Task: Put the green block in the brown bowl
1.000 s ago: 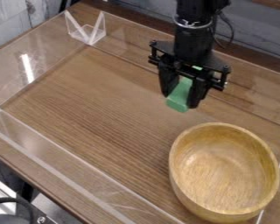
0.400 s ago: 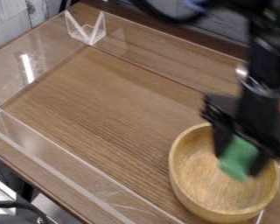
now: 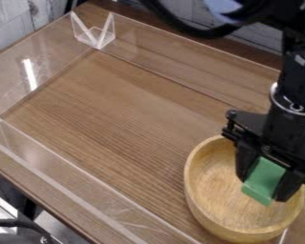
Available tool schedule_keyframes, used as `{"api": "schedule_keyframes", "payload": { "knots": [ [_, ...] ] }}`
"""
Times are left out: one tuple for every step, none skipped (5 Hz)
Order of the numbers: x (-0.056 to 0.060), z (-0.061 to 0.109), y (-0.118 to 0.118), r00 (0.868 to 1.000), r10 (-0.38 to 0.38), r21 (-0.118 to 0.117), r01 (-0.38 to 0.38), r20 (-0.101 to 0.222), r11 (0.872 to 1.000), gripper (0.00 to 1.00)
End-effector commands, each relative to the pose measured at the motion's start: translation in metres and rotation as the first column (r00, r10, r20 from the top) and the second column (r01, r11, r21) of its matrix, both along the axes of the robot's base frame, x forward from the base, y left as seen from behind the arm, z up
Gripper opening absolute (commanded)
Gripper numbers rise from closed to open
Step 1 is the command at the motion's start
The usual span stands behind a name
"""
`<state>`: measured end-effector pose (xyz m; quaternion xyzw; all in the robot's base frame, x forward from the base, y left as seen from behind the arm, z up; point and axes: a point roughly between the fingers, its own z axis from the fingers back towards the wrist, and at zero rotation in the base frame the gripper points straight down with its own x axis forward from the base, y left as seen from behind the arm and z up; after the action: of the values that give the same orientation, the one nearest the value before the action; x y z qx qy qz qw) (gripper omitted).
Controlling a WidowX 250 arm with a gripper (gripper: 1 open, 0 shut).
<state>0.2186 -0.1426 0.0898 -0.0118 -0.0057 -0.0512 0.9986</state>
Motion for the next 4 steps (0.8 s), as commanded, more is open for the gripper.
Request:
{"api": "schedule_keyframes", "payload": {
  "knots": [
    [0.0026,0.0151,0.0019,0.998,0.016,-0.040,-0.014,0.056,0.999,0.00],
    [0.0008,0.0129,0.0044,0.998,0.026,-0.047,-0.023,0.061,0.999,0.00],
    [-0.0006,0.0100,0.0068,0.997,0.034,-0.053,-0.031,0.065,0.998,0.00],
    [-0.0016,0.0062,0.0086,0.997,0.038,-0.060,-0.034,0.069,0.998,0.00]
  ]
}}
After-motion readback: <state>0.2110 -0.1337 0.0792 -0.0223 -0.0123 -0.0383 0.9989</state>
